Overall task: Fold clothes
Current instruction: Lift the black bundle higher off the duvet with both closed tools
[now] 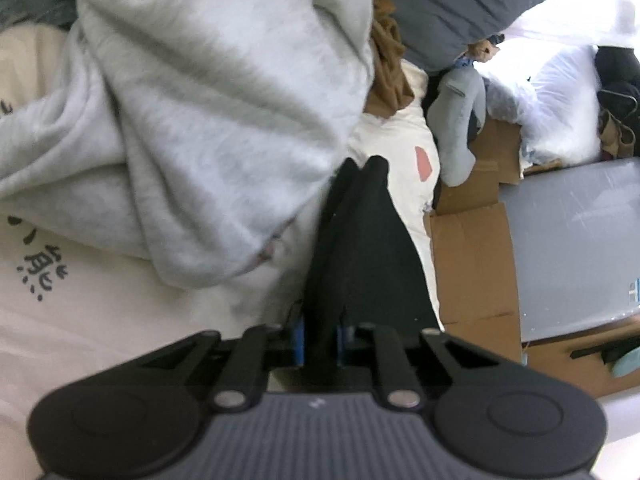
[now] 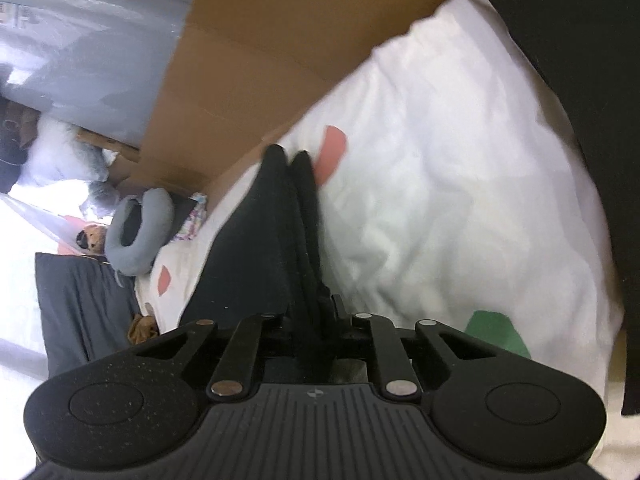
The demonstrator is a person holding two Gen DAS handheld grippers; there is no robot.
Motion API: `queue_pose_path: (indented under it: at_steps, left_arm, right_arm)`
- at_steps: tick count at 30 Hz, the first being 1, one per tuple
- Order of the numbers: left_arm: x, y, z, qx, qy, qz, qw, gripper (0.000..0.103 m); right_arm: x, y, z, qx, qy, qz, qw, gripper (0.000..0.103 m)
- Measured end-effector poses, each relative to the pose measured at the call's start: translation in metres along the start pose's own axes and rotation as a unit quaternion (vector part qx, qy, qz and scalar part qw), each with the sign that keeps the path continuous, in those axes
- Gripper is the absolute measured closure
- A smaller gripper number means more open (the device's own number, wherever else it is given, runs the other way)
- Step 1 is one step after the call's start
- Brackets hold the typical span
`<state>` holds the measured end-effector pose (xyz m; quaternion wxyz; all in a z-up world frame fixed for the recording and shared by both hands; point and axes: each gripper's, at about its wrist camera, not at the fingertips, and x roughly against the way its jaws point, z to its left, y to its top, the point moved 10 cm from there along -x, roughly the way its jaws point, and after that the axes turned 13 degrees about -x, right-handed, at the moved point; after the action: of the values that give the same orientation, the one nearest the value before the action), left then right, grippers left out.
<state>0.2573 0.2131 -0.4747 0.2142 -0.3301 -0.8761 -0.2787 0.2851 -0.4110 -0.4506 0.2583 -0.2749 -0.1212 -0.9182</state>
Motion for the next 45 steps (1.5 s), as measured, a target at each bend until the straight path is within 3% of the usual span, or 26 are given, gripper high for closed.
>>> queue_pose_path:
  at_steps: [10,22,26,28,29,30,33,37,45]
  left_arm:
    - [0.019,-0.025,-0.011,-0.003,0.004,0.027,0.9996,0.089]
    - [0.055,-0.059,-0.010,-0.043,0.003,0.069,0.9967,0.089]
    - [0.057,-0.063,0.002,-0.068,0.017,0.086,0.9938,0.084]
    - [0.058,-0.063,0.012,-0.074,0.031,0.090,0.9927,0.071]
    - [0.059,-0.063,0.017,-0.071,0.029,0.089,0.9931,0.069]
    - [0.059,-0.064,0.021,-0.067,0.027,0.089,0.9934,0.069]
    - [0.056,-0.067,0.029,-0.060,0.010,0.094,0.9937,0.049]
    - [0.044,-0.070,0.032,-0.061,-0.021,0.111,0.9917,0.047]
    - [0.020,-0.061,0.038,-0.054,-0.098,0.147,0.9827,0.046]
  right_arm:
    - [0.043,-0.002,0.001,-0.001,-0.019,-0.012,1.000,0.091]
    - [0.104,-0.033,-0.041,-0.027,-0.074,-0.016,0.997,0.090]
    - [0.110,-0.042,-0.069,-0.027,-0.145,-0.003,0.989,0.085]
    - [0.119,-0.041,-0.076,-0.023,-0.174,-0.004,0.984,0.085]
    - [0.125,-0.040,-0.077,-0.020,-0.183,-0.007,0.983,0.084]
    - [0.130,-0.039,-0.074,-0.012,-0.186,-0.009,0.982,0.084]
    - [0.138,-0.036,-0.056,0.021,-0.196,-0.012,0.980,0.074]
    - [0.134,-0.037,-0.022,0.077,-0.194,-0.007,0.978,0.064]
    - [0.100,-0.052,0.034,0.170,-0.194,0.027,0.966,0.062]
